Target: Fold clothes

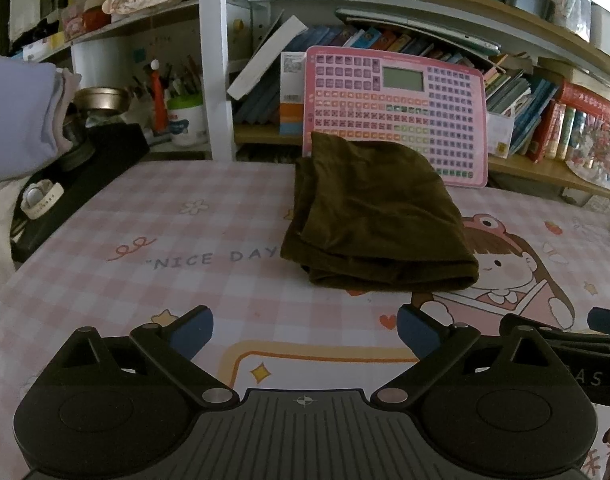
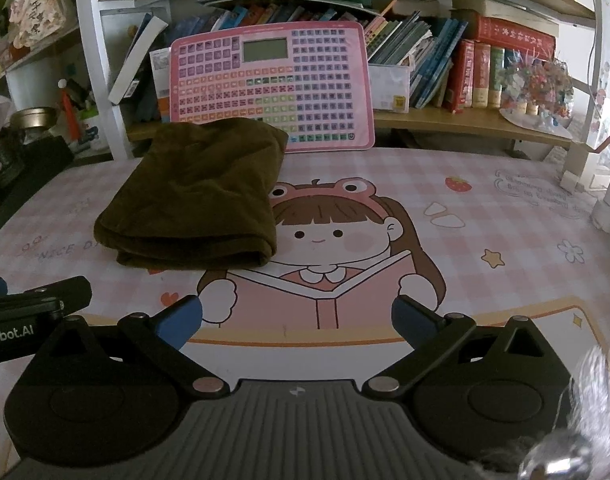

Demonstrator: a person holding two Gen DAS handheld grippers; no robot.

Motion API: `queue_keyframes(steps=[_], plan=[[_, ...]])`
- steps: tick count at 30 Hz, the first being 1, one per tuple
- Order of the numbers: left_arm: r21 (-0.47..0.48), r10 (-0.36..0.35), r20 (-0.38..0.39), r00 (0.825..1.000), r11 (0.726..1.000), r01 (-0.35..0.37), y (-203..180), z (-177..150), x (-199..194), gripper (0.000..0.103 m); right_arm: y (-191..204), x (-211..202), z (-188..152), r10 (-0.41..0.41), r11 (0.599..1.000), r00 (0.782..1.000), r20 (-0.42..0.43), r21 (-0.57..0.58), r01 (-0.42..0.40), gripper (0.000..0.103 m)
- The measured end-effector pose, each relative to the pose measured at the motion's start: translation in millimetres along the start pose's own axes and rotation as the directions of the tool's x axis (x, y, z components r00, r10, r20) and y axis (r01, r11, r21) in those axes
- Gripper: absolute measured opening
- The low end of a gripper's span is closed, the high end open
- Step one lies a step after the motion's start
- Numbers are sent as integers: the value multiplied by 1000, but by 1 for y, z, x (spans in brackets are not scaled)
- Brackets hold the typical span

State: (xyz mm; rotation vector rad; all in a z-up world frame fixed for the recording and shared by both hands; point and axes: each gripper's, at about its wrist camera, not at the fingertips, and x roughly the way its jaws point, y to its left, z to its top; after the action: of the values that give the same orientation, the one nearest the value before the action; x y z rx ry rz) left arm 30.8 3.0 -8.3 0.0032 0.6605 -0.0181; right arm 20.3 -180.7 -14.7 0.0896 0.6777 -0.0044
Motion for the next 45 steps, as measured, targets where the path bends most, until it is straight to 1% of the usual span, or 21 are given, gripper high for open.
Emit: queue_keyframes(steps=[24,45], plan=[[10,5,-19,1000,1000,-4,-4,-1,4,100,-3,4,-1,1,1000,1000,-15,13,-1,102],[-1,8,-22,1000,1000,-9,-2,-1,7,100,-3,7,-1,4,1000,1000,-19,6,-4,102]])
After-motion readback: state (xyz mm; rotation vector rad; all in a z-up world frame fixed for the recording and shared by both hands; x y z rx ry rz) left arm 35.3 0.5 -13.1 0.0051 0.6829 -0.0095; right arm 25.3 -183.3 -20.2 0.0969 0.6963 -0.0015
